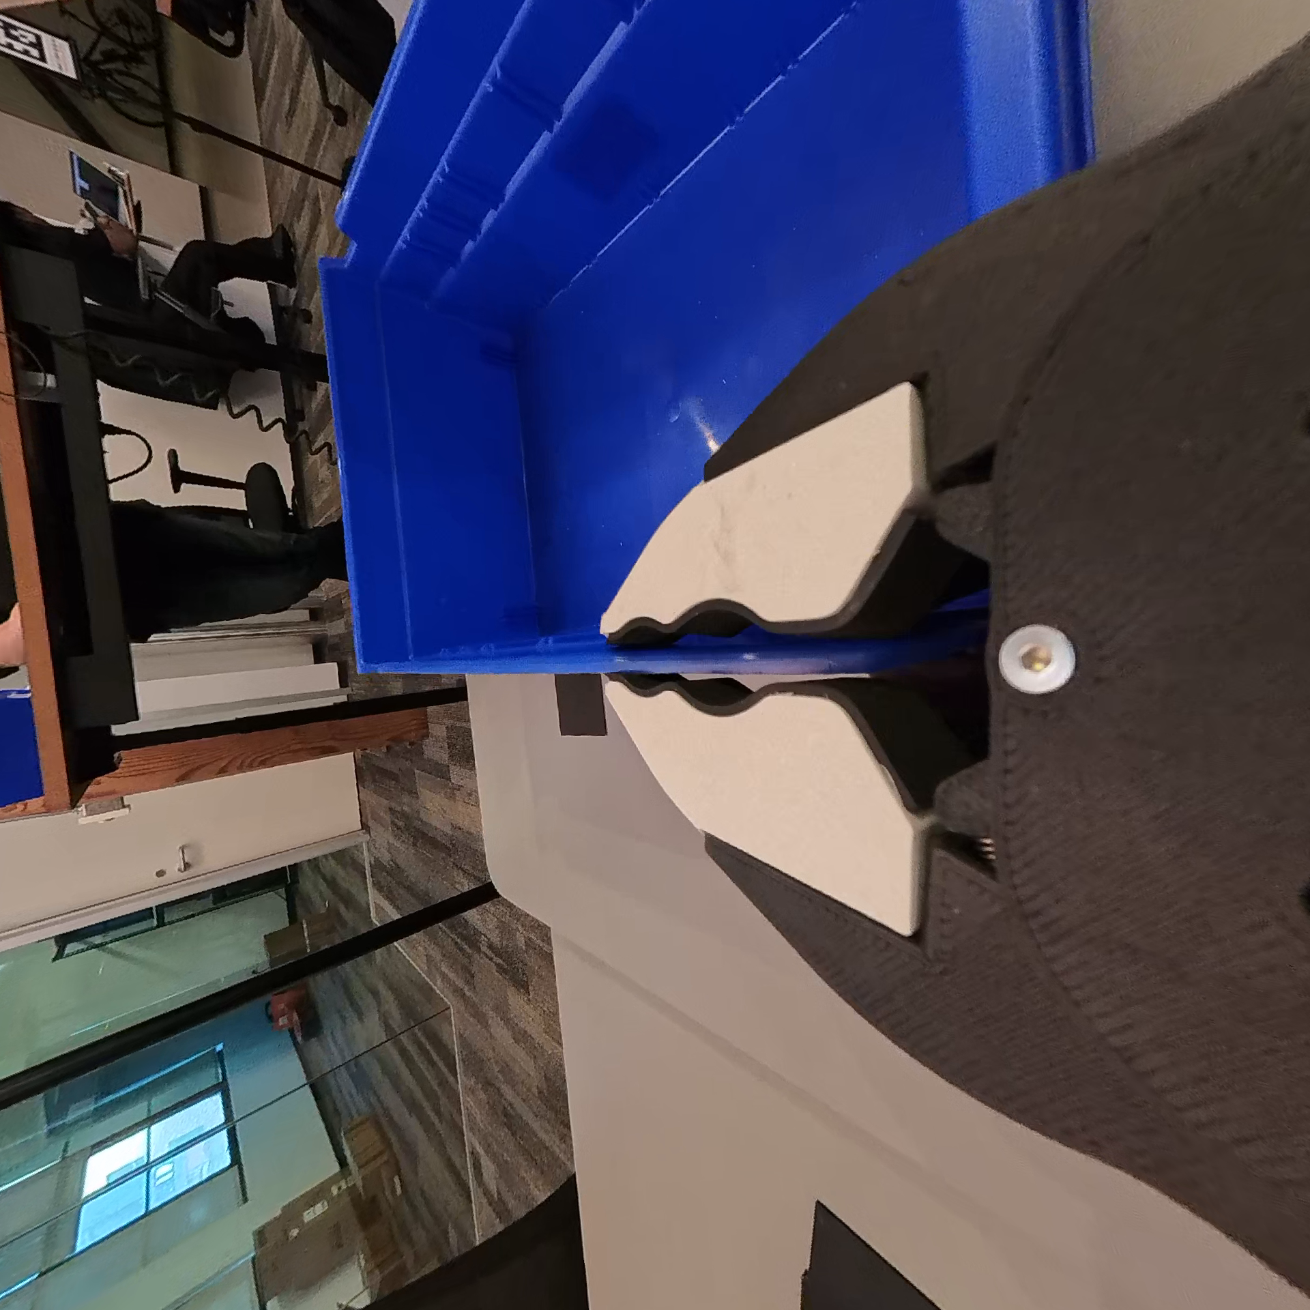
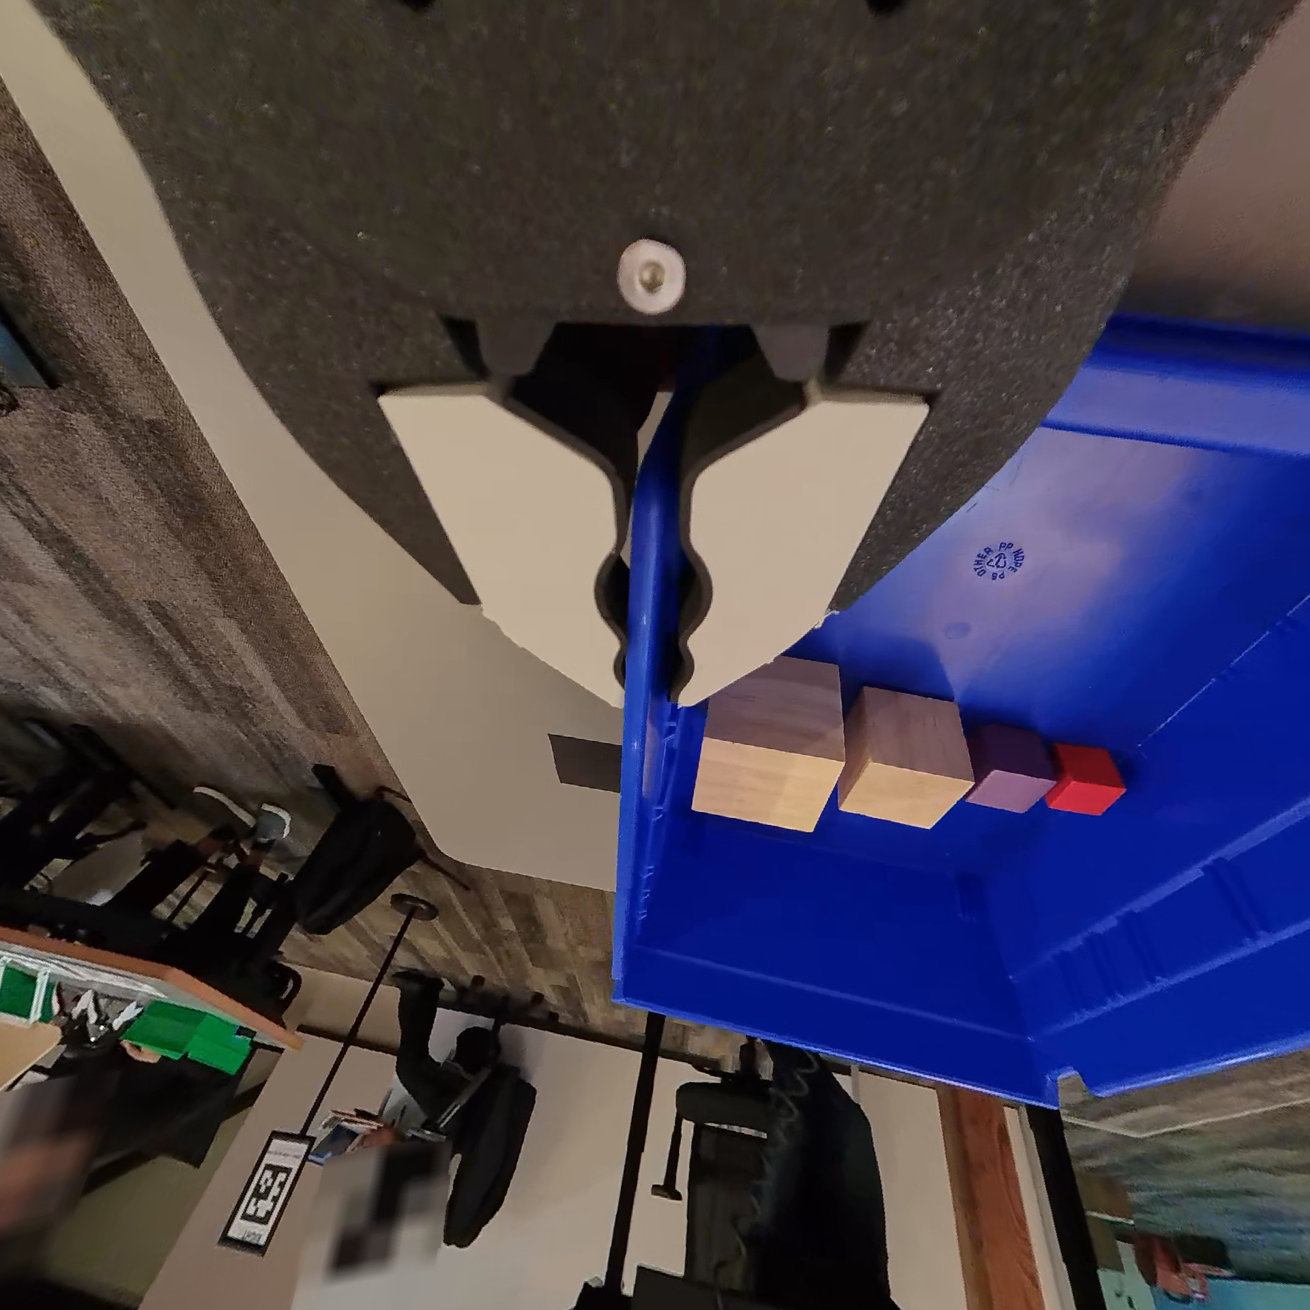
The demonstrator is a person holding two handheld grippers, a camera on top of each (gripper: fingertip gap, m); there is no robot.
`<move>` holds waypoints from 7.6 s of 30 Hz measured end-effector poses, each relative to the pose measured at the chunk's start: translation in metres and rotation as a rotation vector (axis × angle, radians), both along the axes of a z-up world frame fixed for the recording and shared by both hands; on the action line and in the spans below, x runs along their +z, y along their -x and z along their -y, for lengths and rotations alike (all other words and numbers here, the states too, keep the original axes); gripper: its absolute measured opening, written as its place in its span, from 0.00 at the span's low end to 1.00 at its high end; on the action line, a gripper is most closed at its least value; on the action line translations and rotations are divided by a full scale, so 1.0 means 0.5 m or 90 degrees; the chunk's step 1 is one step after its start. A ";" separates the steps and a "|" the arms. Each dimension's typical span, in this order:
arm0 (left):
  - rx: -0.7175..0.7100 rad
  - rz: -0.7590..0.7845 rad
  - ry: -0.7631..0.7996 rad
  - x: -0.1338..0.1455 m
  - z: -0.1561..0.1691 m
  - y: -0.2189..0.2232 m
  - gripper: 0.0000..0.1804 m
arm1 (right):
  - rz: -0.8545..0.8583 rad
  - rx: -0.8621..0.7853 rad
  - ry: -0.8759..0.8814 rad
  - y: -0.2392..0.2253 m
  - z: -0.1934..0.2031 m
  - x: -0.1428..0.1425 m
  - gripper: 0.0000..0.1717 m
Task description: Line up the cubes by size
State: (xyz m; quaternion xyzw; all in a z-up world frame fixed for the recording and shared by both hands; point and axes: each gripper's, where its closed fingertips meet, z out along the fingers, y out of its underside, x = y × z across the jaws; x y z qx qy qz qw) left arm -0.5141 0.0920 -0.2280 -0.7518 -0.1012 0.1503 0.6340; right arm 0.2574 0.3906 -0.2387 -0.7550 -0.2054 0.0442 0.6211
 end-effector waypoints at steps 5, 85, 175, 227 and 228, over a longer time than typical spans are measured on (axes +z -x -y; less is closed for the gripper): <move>-0.006 -0.001 -0.004 0.005 0.001 -0.004 0.03 | -0.011 0.017 0.009 -0.002 -0.002 -0.001 0.03; -0.091 0.093 -0.073 0.189 0.579 -0.148 0.03 | 0.006 0.336 0.015 0.431 0.475 -0.003 0.03; -0.007 0.112 -0.185 0.242 0.765 -0.100 0.03 | 0.516 0.679 -0.067 1.235 0.754 -0.107 0.18; -0.378 0.072 0.043 0.023 -0.093 -0.852 0.03 | -0.171 0.317 0.085 0.296 0.656 0.092 0.52; -0.376 0.076 0.041 0.020 -0.095 -0.855 0.02 | -0.168 0.315 0.103 0.302 0.655 0.080 0.52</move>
